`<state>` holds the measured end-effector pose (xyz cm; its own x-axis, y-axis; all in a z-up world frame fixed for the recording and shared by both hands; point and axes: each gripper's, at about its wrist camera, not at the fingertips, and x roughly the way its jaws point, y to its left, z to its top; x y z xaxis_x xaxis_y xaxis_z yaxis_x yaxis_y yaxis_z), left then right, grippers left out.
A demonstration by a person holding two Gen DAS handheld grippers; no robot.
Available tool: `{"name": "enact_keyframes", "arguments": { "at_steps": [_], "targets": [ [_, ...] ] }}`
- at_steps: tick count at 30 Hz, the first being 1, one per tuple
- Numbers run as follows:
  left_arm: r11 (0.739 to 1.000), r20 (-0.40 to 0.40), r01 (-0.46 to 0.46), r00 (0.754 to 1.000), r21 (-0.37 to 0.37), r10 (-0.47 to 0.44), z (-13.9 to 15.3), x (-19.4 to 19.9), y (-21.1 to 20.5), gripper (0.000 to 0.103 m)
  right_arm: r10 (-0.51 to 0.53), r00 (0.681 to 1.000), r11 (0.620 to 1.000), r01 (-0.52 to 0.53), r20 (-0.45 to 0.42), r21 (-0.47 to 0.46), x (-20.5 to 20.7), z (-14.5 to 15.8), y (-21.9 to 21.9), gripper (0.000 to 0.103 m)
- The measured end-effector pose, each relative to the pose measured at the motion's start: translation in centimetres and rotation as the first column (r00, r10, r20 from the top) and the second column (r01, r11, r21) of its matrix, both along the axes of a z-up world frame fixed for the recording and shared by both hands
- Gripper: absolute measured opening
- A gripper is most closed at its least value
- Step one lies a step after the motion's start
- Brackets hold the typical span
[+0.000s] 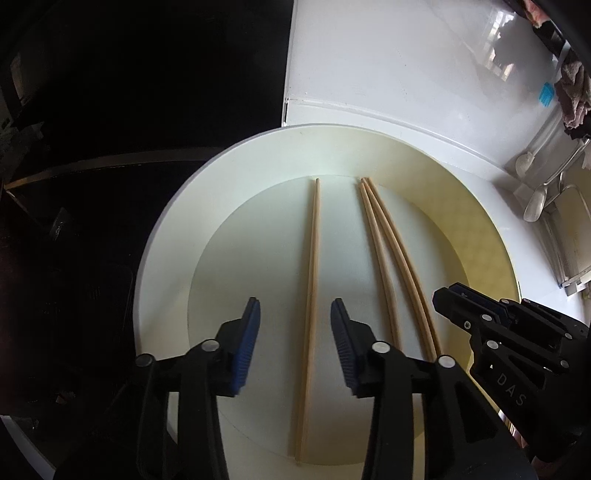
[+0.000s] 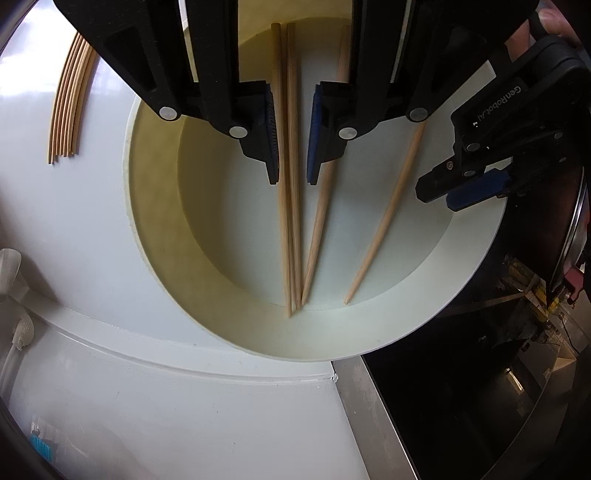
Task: Organize utensils
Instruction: 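Open the left tool over the basin while the right tool opens too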
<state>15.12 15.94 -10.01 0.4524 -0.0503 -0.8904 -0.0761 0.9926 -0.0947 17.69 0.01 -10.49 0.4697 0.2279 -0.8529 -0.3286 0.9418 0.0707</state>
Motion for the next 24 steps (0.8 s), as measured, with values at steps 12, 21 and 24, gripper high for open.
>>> {"name": "enact_keyframes", "arguments": {
  "at_steps": [12, 21, 24],
  "targets": [
    [0.999, 0.075, -0.041, 0.996, 0.03, 0.039, 2.9, -2.3, -0.1, 0.07, -0.002, 0.999, 1.0, 0.001, 0.049, 0.022, -2.9, 2.2, -1.0, 0.036],
    [0.998, 0.112, -0.027, 0.993, 0.058, 0.02, 5.1, -6.1, -1.3, 0.078, -0.016, 0.994, 0.999, 0.012, 0.107, 0.043, -7.4, 3.6, -3.3, 0.049],
    [0.998, 0.127, -0.015, 0.992, 0.061, 0.007, 5.9, -7.6, -2.1, 0.081, -0.02, 0.994, 0.998, 0.014, 0.111, 0.053, -8.8, 3.9, -4.4, 0.053]
  ]
}}
